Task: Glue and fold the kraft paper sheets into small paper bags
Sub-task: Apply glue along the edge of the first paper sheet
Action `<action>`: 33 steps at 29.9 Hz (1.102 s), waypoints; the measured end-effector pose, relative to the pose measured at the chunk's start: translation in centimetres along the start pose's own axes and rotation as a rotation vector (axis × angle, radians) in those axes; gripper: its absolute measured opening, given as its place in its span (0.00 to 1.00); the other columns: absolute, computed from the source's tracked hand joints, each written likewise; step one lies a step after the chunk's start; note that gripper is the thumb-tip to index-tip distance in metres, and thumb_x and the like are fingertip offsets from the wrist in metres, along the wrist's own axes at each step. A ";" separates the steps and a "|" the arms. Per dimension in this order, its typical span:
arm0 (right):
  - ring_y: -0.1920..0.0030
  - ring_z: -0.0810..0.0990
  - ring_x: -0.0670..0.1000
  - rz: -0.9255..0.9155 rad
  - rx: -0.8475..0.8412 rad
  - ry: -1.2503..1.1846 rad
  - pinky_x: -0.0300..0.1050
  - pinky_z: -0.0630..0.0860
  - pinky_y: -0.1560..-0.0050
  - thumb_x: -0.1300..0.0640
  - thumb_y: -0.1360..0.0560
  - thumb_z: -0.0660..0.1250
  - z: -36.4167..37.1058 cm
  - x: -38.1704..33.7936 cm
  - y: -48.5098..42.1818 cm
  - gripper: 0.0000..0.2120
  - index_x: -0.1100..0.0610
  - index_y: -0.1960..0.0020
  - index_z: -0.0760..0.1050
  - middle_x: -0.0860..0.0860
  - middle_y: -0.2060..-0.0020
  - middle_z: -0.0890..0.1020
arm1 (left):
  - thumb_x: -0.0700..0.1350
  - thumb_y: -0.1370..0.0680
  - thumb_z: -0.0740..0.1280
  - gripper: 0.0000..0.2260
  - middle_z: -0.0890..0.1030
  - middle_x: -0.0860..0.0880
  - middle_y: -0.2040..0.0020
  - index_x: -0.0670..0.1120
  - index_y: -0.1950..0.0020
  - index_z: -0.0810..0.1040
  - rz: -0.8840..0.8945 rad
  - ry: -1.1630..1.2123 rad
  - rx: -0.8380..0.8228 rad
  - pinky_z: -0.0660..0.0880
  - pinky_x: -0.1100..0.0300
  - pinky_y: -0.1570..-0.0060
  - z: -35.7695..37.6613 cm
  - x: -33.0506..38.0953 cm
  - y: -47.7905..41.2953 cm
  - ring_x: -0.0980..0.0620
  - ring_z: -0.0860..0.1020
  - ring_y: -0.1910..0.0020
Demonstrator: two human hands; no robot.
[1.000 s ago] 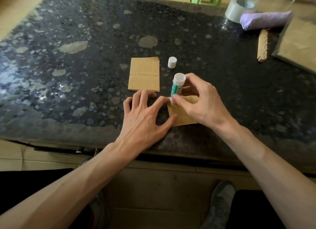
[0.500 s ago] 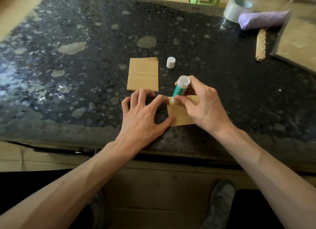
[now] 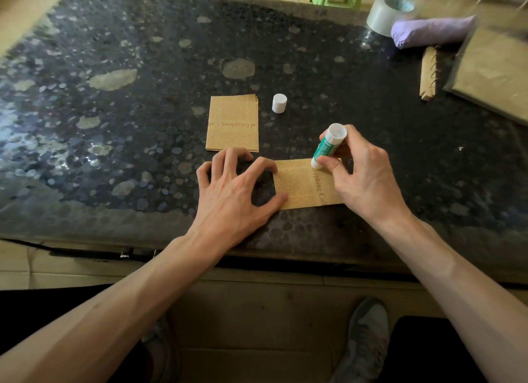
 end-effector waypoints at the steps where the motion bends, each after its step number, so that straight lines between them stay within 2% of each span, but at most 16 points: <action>1: 0.47 0.82 0.47 0.006 0.008 0.004 0.27 0.72 0.50 0.57 0.21 0.74 -0.1 0.2 0.1 0.14 0.57 0.39 0.75 0.49 0.47 0.83 | 0.71 0.25 0.62 0.22 0.64 0.55 0.34 0.65 0.34 0.70 0.001 0.002 -0.004 0.52 0.49 0.27 0.0 0.0 0.0 0.51 0.60 0.28; 5: 0.46 0.81 0.47 0.038 0.034 0.024 0.32 0.72 0.49 0.56 0.21 0.74 -0.7 0.8 0.5 0.15 0.57 0.38 0.75 0.50 0.46 0.83 | 0.71 0.25 0.62 0.22 0.64 0.55 0.34 0.65 0.34 0.70 0.007 0.010 -0.005 0.52 0.50 0.27 -0.1 0.1 0.1 0.51 0.60 0.28; 9: 0.46 0.79 0.45 0.062 0.056 0.050 0.27 0.69 0.49 0.56 0.21 0.74 -1.2 1.2 0.7 0.16 0.58 0.37 0.75 0.50 0.45 0.82 | 0.71 0.25 0.62 0.22 0.64 0.54 0.34 0.65 0.34 0.70 0.013 -0.002 -0.002 0.52 0.49 0.28 -0.2 0.1 0.0 0.51 0.60 0.28; 13: 0.43 0.81 0.49 0.074 0.076 0.058 0.39 0.77 0.45 0.56 0.21 0.74 -1.5 1.6 0.9 0.16 0.58 0.36 0.75 0.52 0.43 0.82 | 0.71 0.25 0.62 0.22 0.65 0.54 0.34 0.65 0.34 0.70 0.016 -0.009 -0.005 0.53 0.48 0.27 -0.1 0.0 0.1 0.50 0.61 0.28; 15: 0.43 0.81 0.49 0.077 0.096 0.047 0.41 0.79 0.44 0.57 0.21 0.73 -1.8 1.8 1.1 0.15 0.58 0.36 0.75 0.51 0.43 0.82 | 0.71 0.25 0.62 0.22 0.65 0.54 0.34 0.65 0.34 0.70 0.016 -0.013 0.000 0.54 0.48 0.28 -0.2 0.0 0.1 0.50 0.61 0.28; 18: 0.44 0.82 0.44 0.102 0.182 -0.087 0.36 0.79 0.43 0.58 0.21 0.73 -2.5 2.0 1.2 0.15 0.56 0.36 0.76 0.48 0.44 0.82 | 0.71 0.25 0.62 0.22 0.65 0.54 0.34 0.64 0.34 0.71 0.020 -0.011 0.002 0.54 0.49 0.28 -0.2 0.0 0.1 0.50 0.61 0.29; 22: 0.43 0.84 0.46 0.164 0.299 -0.328 0.39 0.80 0.42 0.57 0.20 0.73 -3.5 1.9 0.6 0.16 0.58 0.34 0.76 0.52 0.43 0.83 | 0.71 0.25 0.62 0.22 0.66 0.53 0.34 0.64 0.35 0.72 0.049 -0.060 0.017 0.55 0.47 0.28 -0.5 0.1 0.1 0.48 0.61 0.28; 26: 0.46 0.85 0.45 0.167 0.243 -0.446 0.38 0.81 0.45 0.58 0.20 0.73 -3.0 0.6 0.4 0.14 0.59 0.36 0.78 0.51 0.46 0.84 | 0.70 0.24 0.62 0.21 0.66 0.51 0.32 0.62 0.36 0.75 0.106 -0.156 0.042 0.54 0.45 0.27 -1.3 -0.1 0.0 0.47 0.61 0.26; 33: 0.46 0.85 0.46 0.078 0.072 -0.377 0.43 0.83 0.44 0.56 0.22 0.75 -1.1 -0.5 0.4 0.16 0.55 0.35 0.79 0.46 0.47 0.83 | 0.68 0.25 0.65 0.23 0.66 0.51 0.32 0.60 0.33 0.72 0.122 -0.152 0.042 0.56 0.46 0.28 -1.2 -0.2 0.2 0.47 0.62 0.27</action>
Point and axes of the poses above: each hand's wrist, its own y-axis away from the middle knuckle, its own z-axis out of the palm, x = y × z, the point moved 1 cm from there along -y, towards the middle knuckle
